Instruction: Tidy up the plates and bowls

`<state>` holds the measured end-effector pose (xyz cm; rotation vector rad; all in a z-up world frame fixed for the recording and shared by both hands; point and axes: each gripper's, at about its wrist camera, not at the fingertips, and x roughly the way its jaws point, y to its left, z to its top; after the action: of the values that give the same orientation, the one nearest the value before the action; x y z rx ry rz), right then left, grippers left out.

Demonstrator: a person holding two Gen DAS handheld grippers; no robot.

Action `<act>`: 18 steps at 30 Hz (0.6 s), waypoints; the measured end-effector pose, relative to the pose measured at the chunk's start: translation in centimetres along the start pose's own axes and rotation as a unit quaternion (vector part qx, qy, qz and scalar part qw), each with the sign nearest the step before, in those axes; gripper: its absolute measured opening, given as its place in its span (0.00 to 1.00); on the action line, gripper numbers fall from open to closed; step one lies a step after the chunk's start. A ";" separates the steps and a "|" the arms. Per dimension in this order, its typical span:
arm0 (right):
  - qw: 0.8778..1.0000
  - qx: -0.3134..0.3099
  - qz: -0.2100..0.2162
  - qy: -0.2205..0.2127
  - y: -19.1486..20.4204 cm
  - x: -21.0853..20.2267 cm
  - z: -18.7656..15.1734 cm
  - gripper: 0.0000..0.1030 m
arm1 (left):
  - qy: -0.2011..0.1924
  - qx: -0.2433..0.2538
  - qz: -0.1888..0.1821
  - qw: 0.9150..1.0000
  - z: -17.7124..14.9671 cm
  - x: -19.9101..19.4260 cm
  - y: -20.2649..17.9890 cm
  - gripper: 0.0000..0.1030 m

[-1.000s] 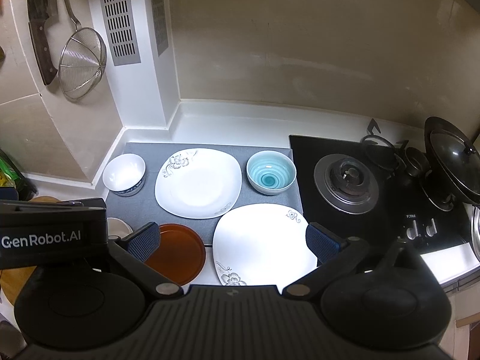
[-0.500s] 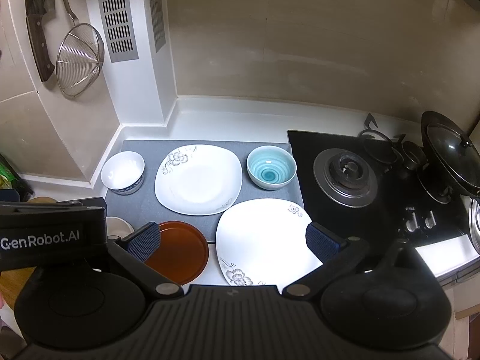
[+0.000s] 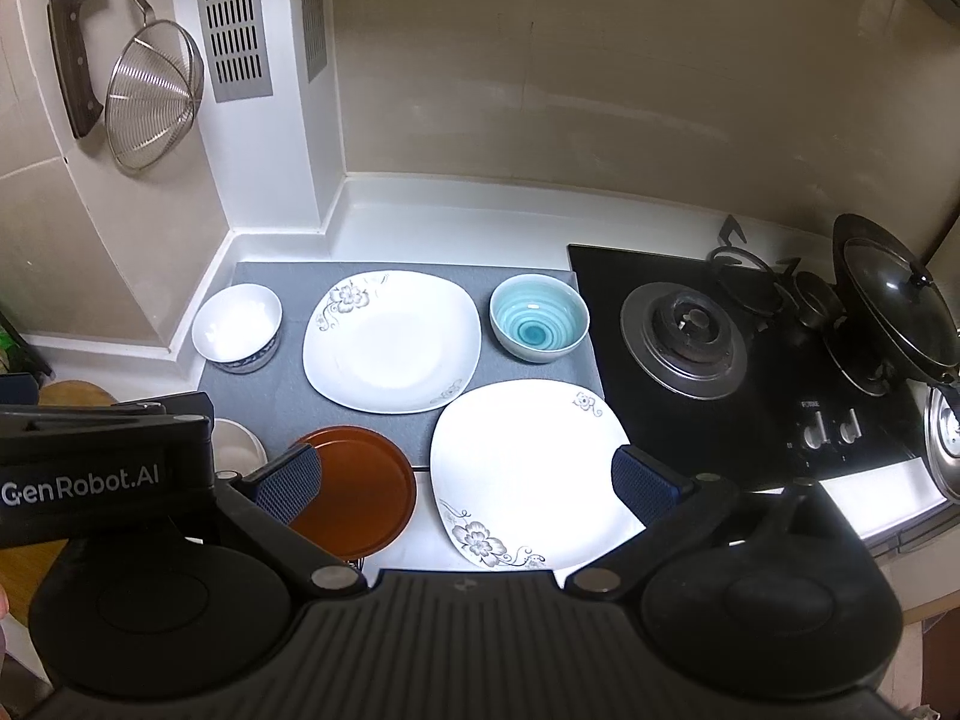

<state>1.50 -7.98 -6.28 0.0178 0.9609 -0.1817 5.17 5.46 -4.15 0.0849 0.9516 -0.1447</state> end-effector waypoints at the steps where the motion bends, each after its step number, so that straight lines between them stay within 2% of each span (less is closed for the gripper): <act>1: 1.000 0.000 -0.001 0.003 0.2 0.1 0.0 1.00 | 0.002 0.000 -0.001 1.000 0.0 0.2 0.1 1.00; 12: 1.000 -0.002 -0.006 0.016 0.7 0.9 -0.6 1.00 | 0.019 -0.002 -0.014 1.000 -0.5 1.6 0.9 1.00; 18: 0.999 0.011 -0.006 0.029 -0.1 1.9 -1.5 1.00 | 0.033 0.016 -0.015 0.999 -1.0 2.6 -0.1 1.00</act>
<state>1.31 -8.22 -8.66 0.0381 1.0177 -0.2037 5.84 5.27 -6.89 0.1050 1.0161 -0.1847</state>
